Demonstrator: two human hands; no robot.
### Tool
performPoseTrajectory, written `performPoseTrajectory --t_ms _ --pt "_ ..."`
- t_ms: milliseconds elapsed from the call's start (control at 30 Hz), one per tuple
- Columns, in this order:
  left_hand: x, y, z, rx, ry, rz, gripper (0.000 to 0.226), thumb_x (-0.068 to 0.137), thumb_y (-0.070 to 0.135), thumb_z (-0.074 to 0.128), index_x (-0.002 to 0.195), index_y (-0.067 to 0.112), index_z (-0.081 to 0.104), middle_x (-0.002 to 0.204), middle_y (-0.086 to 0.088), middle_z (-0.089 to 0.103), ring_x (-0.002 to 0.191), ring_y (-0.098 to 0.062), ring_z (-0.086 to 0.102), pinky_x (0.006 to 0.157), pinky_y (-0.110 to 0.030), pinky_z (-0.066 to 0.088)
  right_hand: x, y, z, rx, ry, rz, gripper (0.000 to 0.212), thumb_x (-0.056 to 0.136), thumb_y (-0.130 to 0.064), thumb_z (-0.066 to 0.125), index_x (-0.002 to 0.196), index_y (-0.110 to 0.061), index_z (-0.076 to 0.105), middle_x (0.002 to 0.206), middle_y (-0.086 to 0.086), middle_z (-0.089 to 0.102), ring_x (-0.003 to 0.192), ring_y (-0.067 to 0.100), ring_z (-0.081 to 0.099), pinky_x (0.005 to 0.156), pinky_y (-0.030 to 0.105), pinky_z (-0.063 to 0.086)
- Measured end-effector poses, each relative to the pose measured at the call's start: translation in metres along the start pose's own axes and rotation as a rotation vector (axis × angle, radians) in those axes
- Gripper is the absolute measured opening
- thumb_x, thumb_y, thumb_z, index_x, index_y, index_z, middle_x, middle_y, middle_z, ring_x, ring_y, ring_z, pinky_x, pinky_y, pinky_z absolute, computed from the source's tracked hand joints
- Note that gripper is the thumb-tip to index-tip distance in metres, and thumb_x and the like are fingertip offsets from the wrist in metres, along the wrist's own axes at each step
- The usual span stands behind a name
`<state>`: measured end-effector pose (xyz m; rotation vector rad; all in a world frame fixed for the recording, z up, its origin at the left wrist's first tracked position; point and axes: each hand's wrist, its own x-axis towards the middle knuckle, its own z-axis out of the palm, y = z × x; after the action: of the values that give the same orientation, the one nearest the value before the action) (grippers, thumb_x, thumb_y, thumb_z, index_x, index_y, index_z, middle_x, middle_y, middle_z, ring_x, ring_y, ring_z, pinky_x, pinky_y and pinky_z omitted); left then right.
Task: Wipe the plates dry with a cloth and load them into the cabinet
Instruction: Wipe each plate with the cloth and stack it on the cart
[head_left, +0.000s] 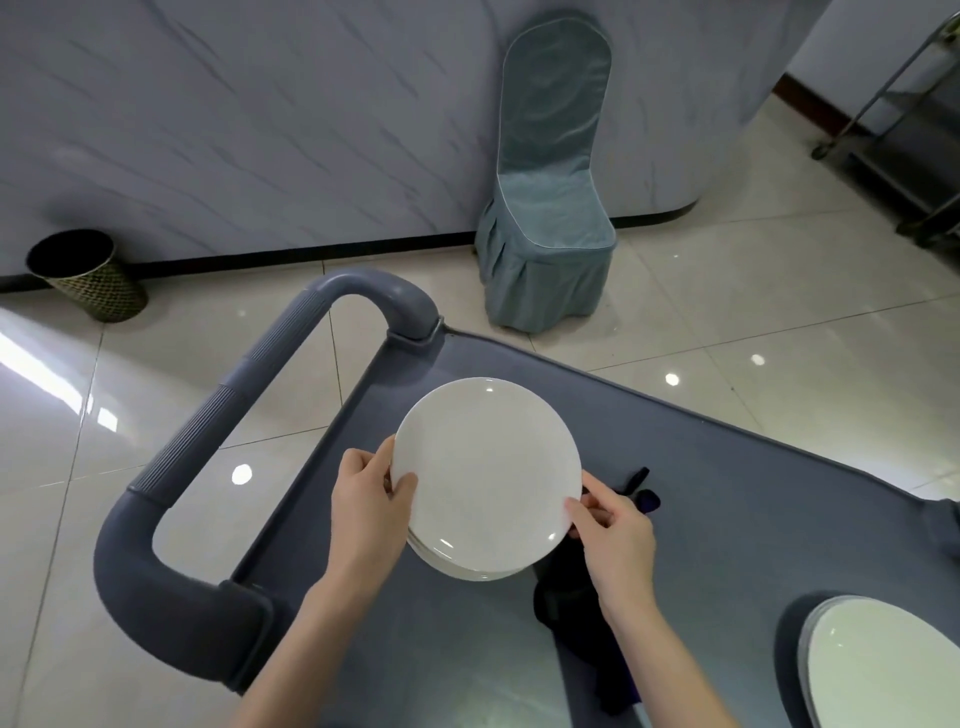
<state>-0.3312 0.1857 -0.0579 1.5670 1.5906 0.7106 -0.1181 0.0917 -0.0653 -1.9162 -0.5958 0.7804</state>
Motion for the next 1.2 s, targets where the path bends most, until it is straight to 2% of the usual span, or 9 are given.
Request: performPoseTrajectory --t_ms 67,333,467,567,733,833,967,1133,1200 --pt "-0.002 0.0 0.001 0.056 0.013 0.019 0.032 0.09 0.01 0.058 0.115 0.03 0.063 0.09 0.007 0.041 0.08 -0.006 0.047 0.067 -0.008 0.033 0.001 -0.001 -0.002 -0.043 -0.009 -0.031 0.037 0.09 -0.009 0.068 0.118 -0.033 0.073 0.092 0.002 0.062 0.083 0.014 0.063 0.085 0.023 0.048" --pt "-0.006 0.002 0.001 0.227 0.021 0.033 0.038 0.093 0.018 0.058 0.13 0.027 0.055 0.097 0.006 0.035 0.087 -0.014 0.046 0.08 -0.025 0.038 0.002 -0.004 -0.016 -0.073 -0.135 -0.042 0.036 0.091 -0.011 0.068 0.117 -0.037 0.069 0.089 0.006 0.06 0.07 0.018 0.063 0.073 0.019 0.049" --pt "-0.011 0.013 0.006 0.314 0.101 0.007 0.051 0.094 0.022 0.059 0.144 0.02 0.046 0.117 -0.003 0.041 0.111 -0.023 0.043 0.084 -0.032 0.039 -0.001 -0.007 -0.035 -0.145 -0.109 -0.143 0.029 0.091 -0.013 0.07 0.119 -0.023 0.071 0.089 -0.002 0.06 0.074 0.01 0.061 0.082 0.027 0.055" --pt "-0.027 0.034 0.022 0.339 0.164 0.168 0.044 0.092 0.015 0.062 0.136 0.015 0.055 0.118 -0.005 0.048 0.112 -0.025 0.043 0.08 -0.033 0.041 -0.002 -0.007 -0.066 -0.302 -0.109 -0.276 0.028 0.094 -0.019 0.067 0.121 -0.023 0.069 0.091 -0.012 0.057 0.08 0.003 0.058 0.077 0.011 0.047" --pt "-0.069 0.081 0.091 0.333 -0.039 0.559 0.03 0.089 0.008 0.068 0.119 0.008 0.068 0.105 -0.004 0.059 0.1 -0.025 0.057 0.082 -0.038 0.051 -0.008 0.014 -0.143 -0.642 -0.08 -0.425 0.036 0.1 -0.031 0.057 0.134 -0.02 0.061 0.108 -0.012 0.052 0.101 0.005 0.05 0.09 0.016 0.036" --pt "-0.1 0.108 0.141 0.351 -0.232 0.687 0.029 0.092 0.016 0.065 0.121 0.012 0.066 0.106 0.002 0.06 0.1 -0.02 0.057 0.086 -0.033 0.051 -0.015 0.035 -0.197 -0.839 -0.032 -0.395 0.04 0.098 -0.033 0.06 0.135 -0.02 0.06 0.121 -0.004 0.058 0.114 0.015 0.052 0.098 0.025 0.042" --pt "-0.136 0.132 0.196 0.36 -0.393 0.892 0.036 0.07 0.008 0.085 0.103 0.002 0.073 0.087 -0.007 0.065 0.076 -0.028 0.065 0.061 -0.034 0.056 -0.028 0.069 -0.267 -0.933 0.075 -0.263 0.045 0.085 -0.022 0.076 0.128 -0.015 0.066 0.124 0.005 0.061 0.112 0.031 0.059 0.095 0.041 0.049" --pt "-0.166 0.147 0.254 0.472 -0.492 1.105 0.054 0.051 0.023 0.094 0.097 0.002 0.075 0.083 -0.008 0.067 0.067 -0.028 0.066 0.05 -0.031 0.054 -0.044 0.106 -0.335 -1.053 0.14 -0.071 0.063 0.085 -0.037 0.071 0.143 -0.024 0.049 0.143 0.003 0.046 0.127 0.026 0.047 0.099 0.034 0.042" --pt "-0.175 0.149 0.272 0.573 -0.564 1.094 0.061 0.057 0.035 0.088 0.108 0.006 0.072 0.093 -0.006 0.067 0.078 -0.027 0.067 0.058 -0.031 0.054 -0.047 0.114 -0.353 -1.104 0.129 -0.015 0.067 0.086 -0.046 0.064 0.145 -0.029 0.039 0.146 -0.002 0.039 0.13 0.022 0.042 0.098 0.03 0.039"
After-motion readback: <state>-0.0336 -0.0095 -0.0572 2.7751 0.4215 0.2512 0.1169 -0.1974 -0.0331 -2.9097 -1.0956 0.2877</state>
